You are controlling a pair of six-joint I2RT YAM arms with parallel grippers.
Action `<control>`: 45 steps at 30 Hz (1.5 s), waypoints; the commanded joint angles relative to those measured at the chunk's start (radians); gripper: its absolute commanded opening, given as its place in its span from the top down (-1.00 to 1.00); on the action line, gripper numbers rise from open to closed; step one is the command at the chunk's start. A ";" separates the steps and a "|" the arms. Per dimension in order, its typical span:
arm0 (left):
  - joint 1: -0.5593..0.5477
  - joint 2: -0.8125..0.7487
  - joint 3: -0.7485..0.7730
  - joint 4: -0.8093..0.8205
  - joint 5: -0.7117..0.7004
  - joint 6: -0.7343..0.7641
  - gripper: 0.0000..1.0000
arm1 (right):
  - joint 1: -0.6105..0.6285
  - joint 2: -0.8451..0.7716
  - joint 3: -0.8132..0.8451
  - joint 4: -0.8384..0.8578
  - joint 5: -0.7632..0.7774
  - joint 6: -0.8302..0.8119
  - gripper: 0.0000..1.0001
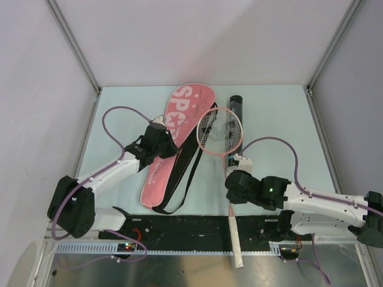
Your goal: Pack up the badminton gear
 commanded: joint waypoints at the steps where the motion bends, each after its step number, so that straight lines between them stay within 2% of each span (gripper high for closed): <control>1: 0.002 -0.052 0.048 0.050 0.012 0.004 1.00 | 0.019 0.039 0.022 0.098 -0.013 0.019 1.00; 8: 0.002 -0.049 0.061 0.053 0.012 0.006 1.00 | 0.042 0.072 0.025 0.090 -0.017 0.054 1.00; 20: 0.002 -0.035 0.060 0.068 -0.015 0.010 1.00 | 0.124 0.070 0.017 -0.036 0.006 0.114 1.00; 34: 0.002 -0.038 0.040 0.100 -0.029 0.005 1.00 | 0.240 0.092 -0.009 -0.043 0.016 0.222 1.00; 40: 0.002 -0.033 0.044 0.104 -0.035 0.011 1.00 | 0.270 0.095 -0.011 -0.076 0.026 0.242 1.00; 45: -0.001 -0.042 0.033 0.107 -0.019 0.003 1.00 | 0.273 0.090 -0.012 -0.024 0.044 0.220 1.00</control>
